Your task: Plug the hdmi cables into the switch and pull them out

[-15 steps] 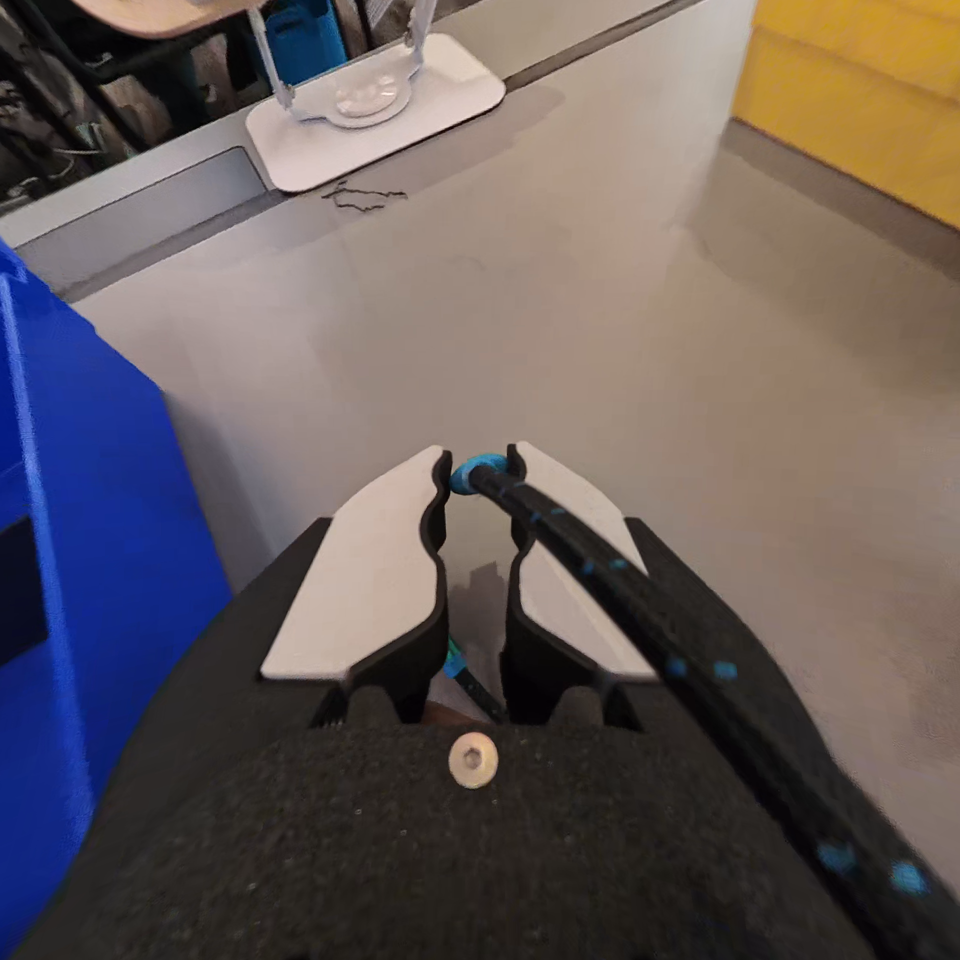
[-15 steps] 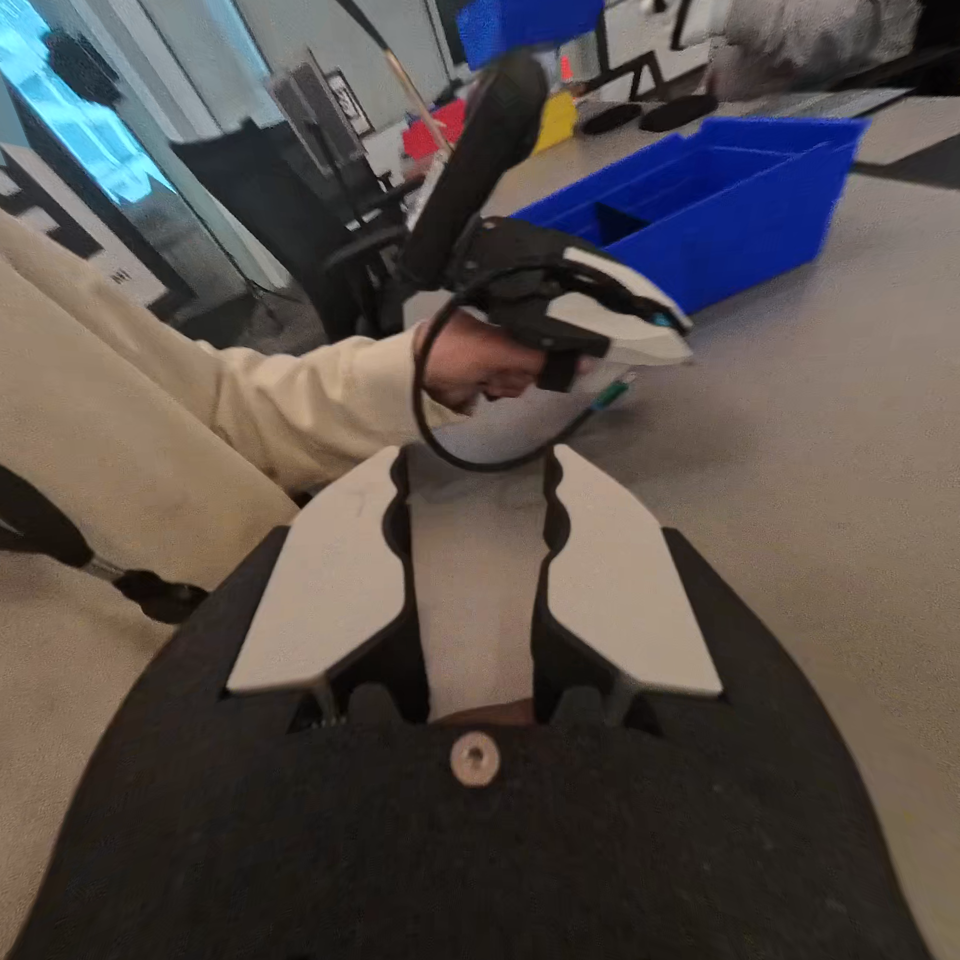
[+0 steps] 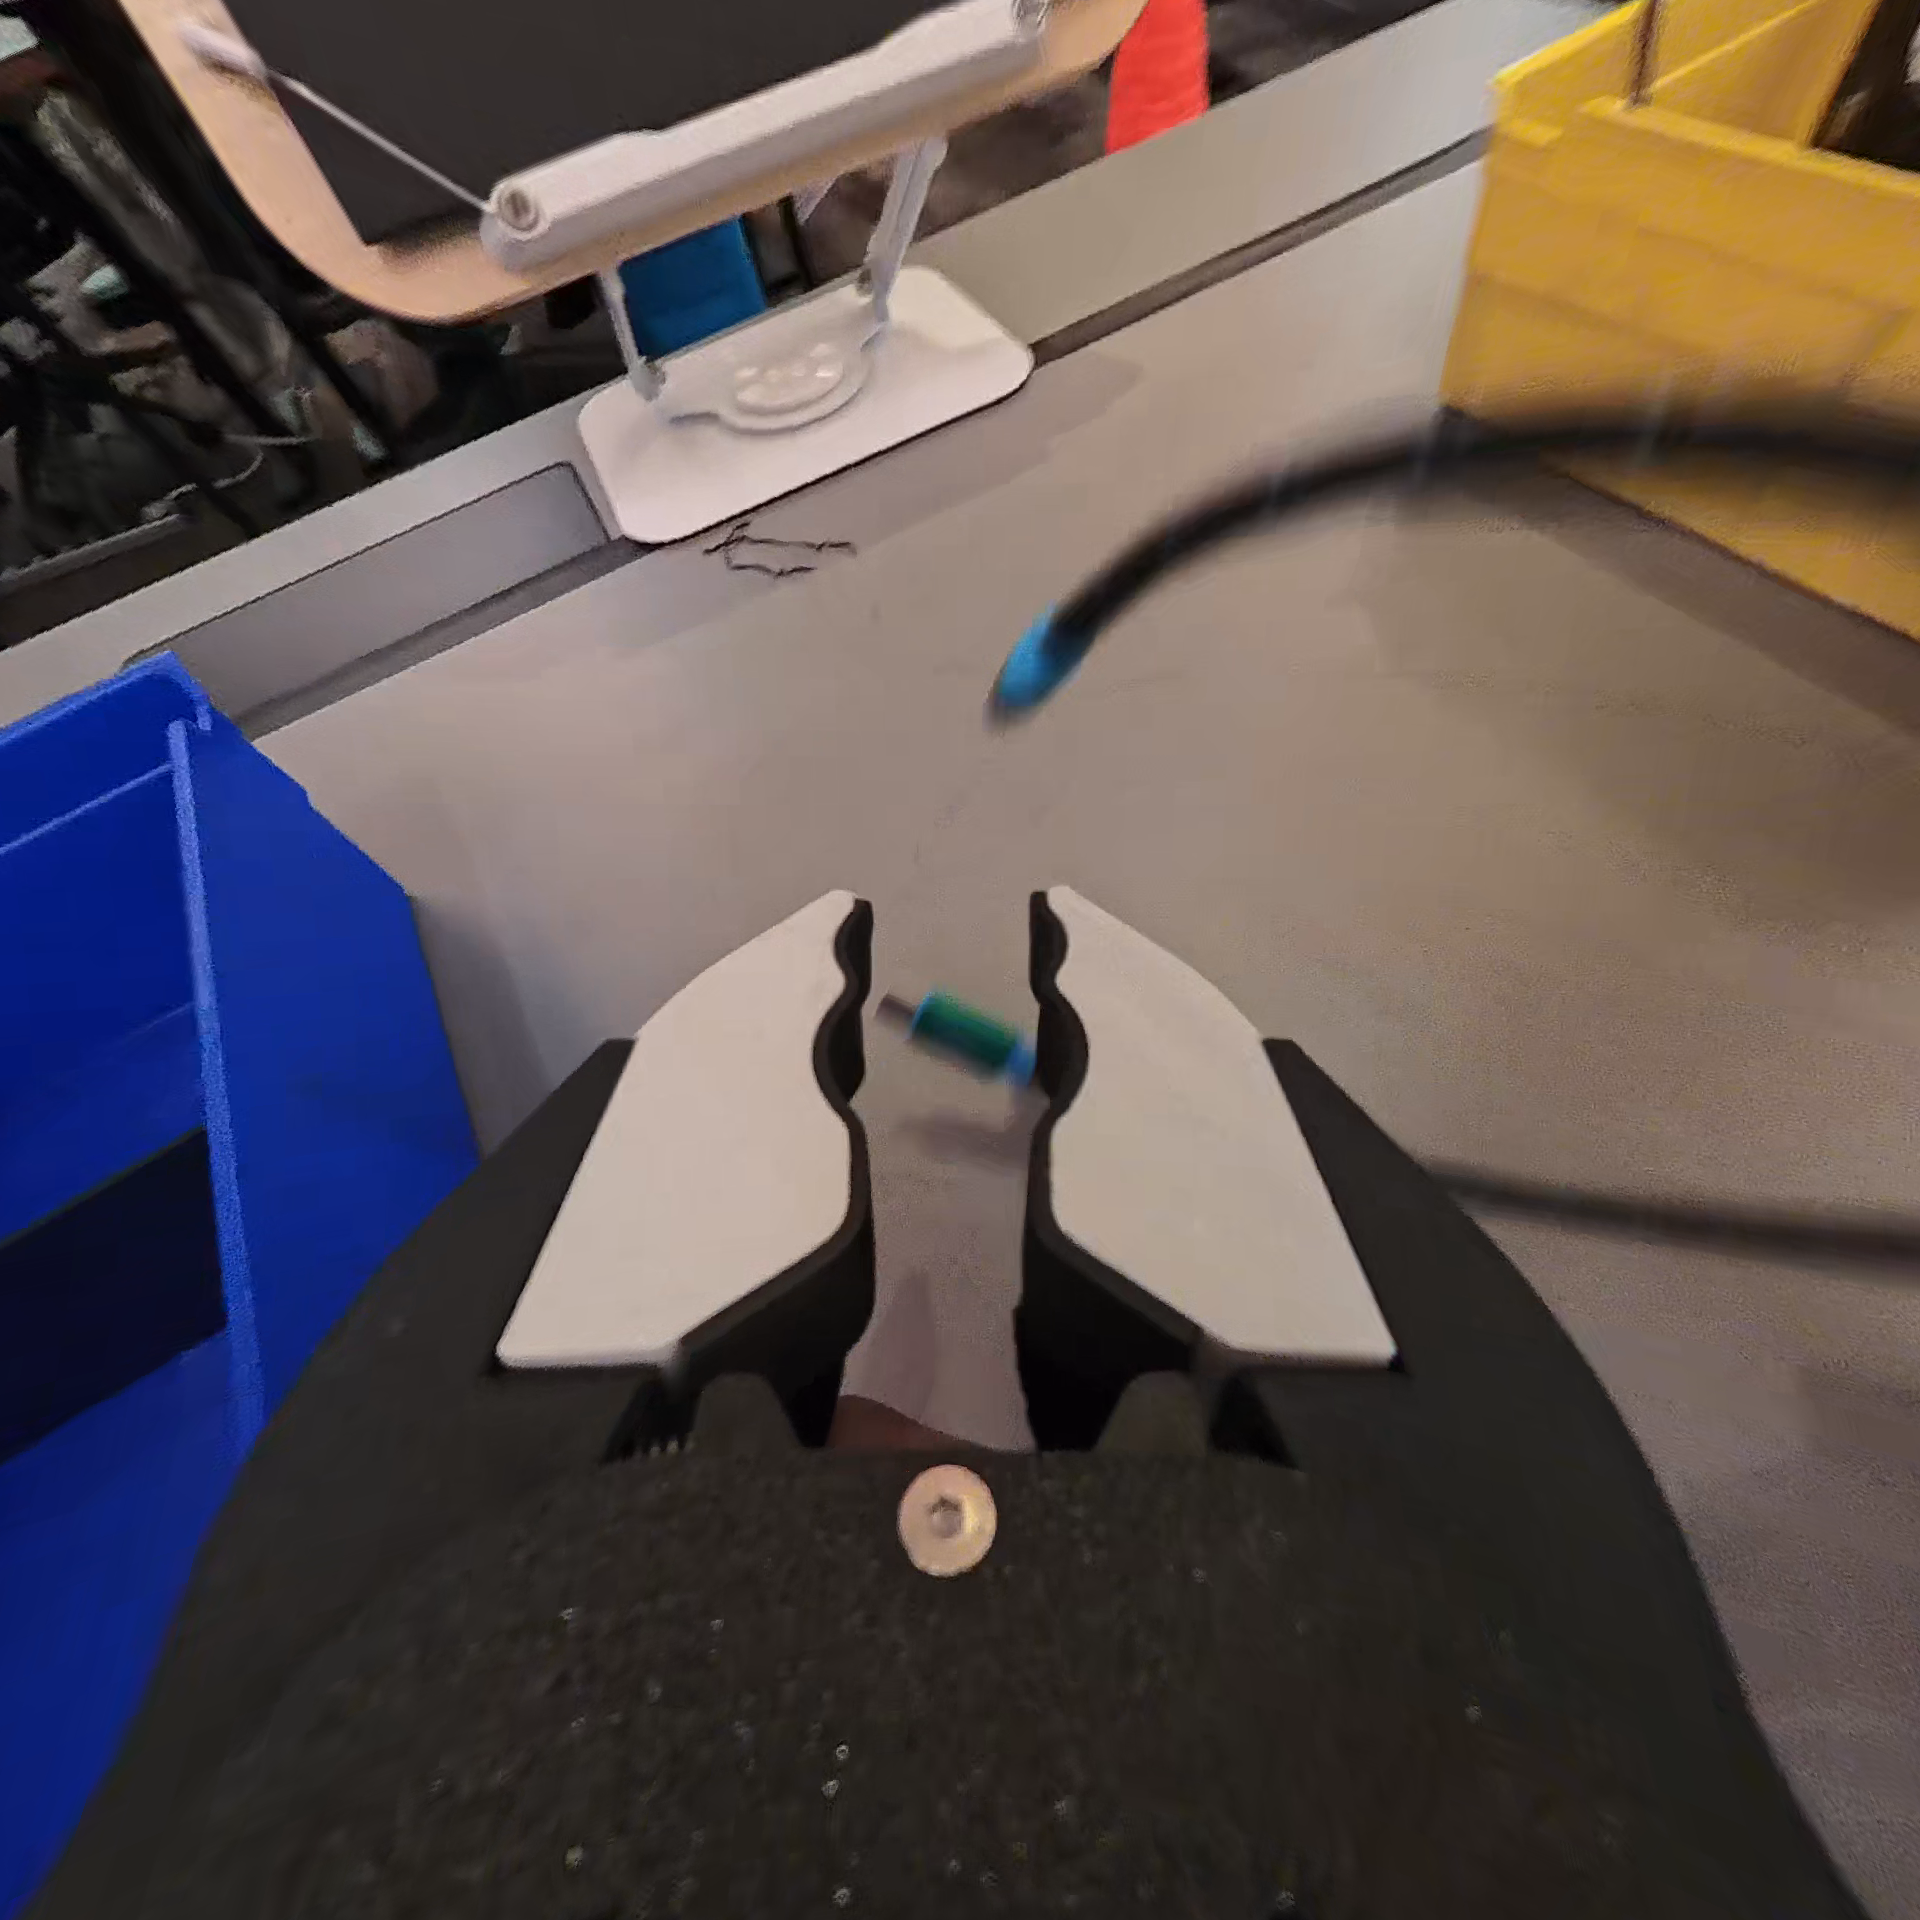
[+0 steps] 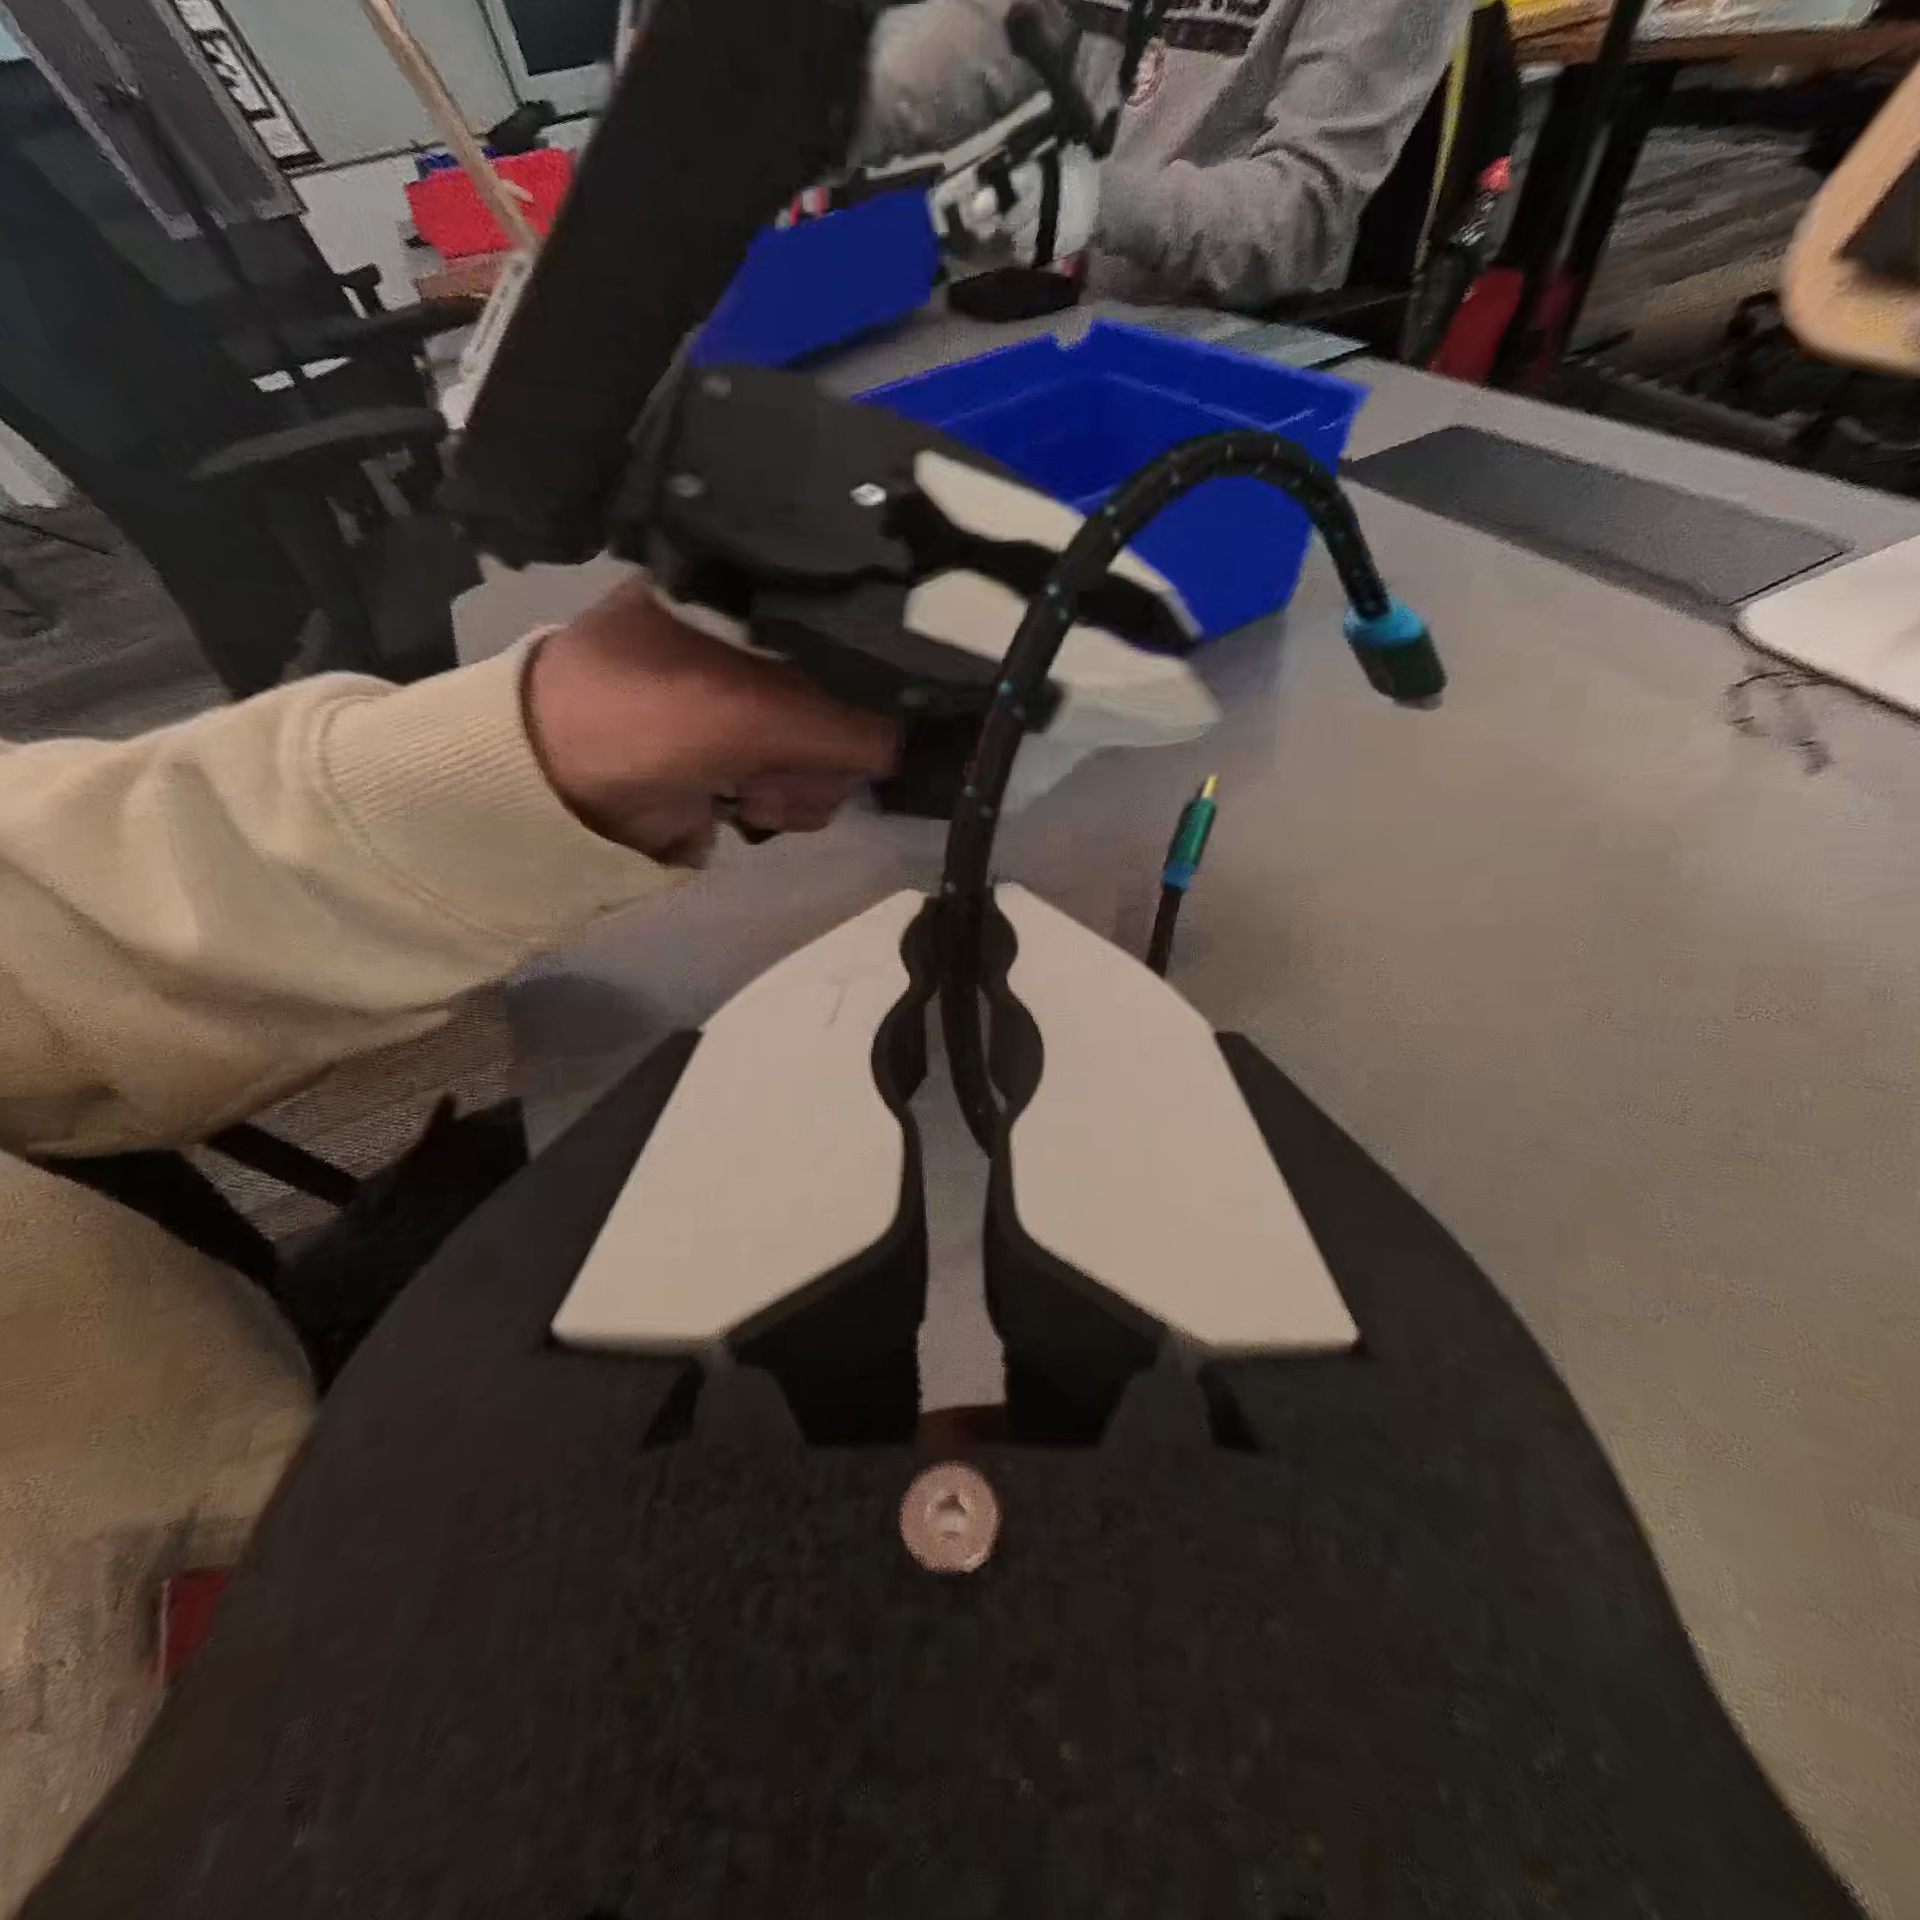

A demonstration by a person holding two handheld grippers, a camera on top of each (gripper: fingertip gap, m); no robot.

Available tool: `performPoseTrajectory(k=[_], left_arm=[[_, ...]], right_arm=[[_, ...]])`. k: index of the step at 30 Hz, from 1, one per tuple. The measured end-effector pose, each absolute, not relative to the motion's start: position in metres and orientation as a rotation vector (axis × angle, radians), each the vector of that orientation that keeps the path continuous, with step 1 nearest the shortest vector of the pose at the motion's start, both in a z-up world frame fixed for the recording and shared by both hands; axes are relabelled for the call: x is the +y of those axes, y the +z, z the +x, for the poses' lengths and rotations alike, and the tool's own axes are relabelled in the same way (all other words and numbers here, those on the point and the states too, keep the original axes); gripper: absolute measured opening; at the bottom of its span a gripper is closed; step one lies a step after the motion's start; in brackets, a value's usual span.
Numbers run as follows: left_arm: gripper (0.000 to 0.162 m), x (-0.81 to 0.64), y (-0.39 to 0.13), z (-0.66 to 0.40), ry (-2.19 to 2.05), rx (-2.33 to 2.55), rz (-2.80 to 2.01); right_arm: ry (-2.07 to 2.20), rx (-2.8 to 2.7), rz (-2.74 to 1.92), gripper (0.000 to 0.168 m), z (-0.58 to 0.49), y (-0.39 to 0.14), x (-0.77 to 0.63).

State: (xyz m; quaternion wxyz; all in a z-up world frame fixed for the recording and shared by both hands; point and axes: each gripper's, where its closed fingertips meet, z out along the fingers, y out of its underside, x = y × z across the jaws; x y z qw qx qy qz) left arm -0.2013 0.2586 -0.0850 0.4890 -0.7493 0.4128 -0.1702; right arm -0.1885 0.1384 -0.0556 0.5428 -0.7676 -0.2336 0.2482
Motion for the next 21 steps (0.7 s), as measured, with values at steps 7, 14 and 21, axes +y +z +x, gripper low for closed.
performPoseTrajectory(k=[7,14,21], left_arm=[[0.021,0.198,-0.121,-0.224,-0.647,1.008,-1.813],[0.016,0.188,-0.134,-0.22,-0.554,1.093,-1.809],[0.015,0.184,-0.134,-0.213,-0.545,1.123,-1.8]], right_arm=[[0.334,-0.352,-1.618,0.006,-0.018,0.078,0.103],[-0.035,-0.48,-2.01,0.006,0.104,0.013,0.05],[0.09,-1.005,-2.709,0.006,0.131,-0.105,-0.006]])
